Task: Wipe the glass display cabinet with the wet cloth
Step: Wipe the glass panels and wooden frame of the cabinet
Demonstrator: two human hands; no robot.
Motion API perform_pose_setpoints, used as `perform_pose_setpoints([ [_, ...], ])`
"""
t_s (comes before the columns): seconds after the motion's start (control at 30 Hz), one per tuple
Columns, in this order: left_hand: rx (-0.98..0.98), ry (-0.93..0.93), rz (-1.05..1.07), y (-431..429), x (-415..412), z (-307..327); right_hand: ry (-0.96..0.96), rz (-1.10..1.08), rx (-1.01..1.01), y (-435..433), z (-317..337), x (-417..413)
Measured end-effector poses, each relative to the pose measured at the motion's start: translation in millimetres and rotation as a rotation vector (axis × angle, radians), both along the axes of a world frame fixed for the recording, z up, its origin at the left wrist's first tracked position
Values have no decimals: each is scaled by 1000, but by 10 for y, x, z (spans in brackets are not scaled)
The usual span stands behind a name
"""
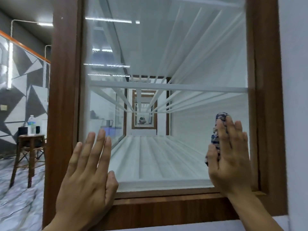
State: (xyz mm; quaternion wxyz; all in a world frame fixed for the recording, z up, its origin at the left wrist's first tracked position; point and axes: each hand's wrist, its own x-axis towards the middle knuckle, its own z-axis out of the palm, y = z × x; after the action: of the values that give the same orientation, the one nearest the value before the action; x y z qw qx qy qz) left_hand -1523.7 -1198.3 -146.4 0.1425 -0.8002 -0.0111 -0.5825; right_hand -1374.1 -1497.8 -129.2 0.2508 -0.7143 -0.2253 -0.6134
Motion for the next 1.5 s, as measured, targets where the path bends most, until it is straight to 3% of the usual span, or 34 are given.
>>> perform_pose_setpoints([
  [0.13,18,-3,10,36,-35,163,50,-13,105,-187,349,89],
  [0.27,-23,-51,48,104,-74,625,42,-33,111,191,988,-5],
  [0.4,-20,-57,33,120,-22,809,-73,5,-36,1068,1261,-313],
  [0.57,-6,-59,48,158,15,773,-164,46,-314,1733,725,-637],
  [0.7,-17,-52,34,153,2,784,-168,43,-325,1283,374,-482],
  [0.87,12,-36,19,9,58,731,-33,-2,-64,114,343,-38],
  [1.0,23,-27,-40,-99,178,720,16,10,62,-302,633,140],
  [1.17,-18,-46,-78,-61,237,1027,15,-16,86,-156,1191,105],
  [1.5,-26,-36,-86,-60,296,1919,-31,-3,-73,585,2049,-168],
])
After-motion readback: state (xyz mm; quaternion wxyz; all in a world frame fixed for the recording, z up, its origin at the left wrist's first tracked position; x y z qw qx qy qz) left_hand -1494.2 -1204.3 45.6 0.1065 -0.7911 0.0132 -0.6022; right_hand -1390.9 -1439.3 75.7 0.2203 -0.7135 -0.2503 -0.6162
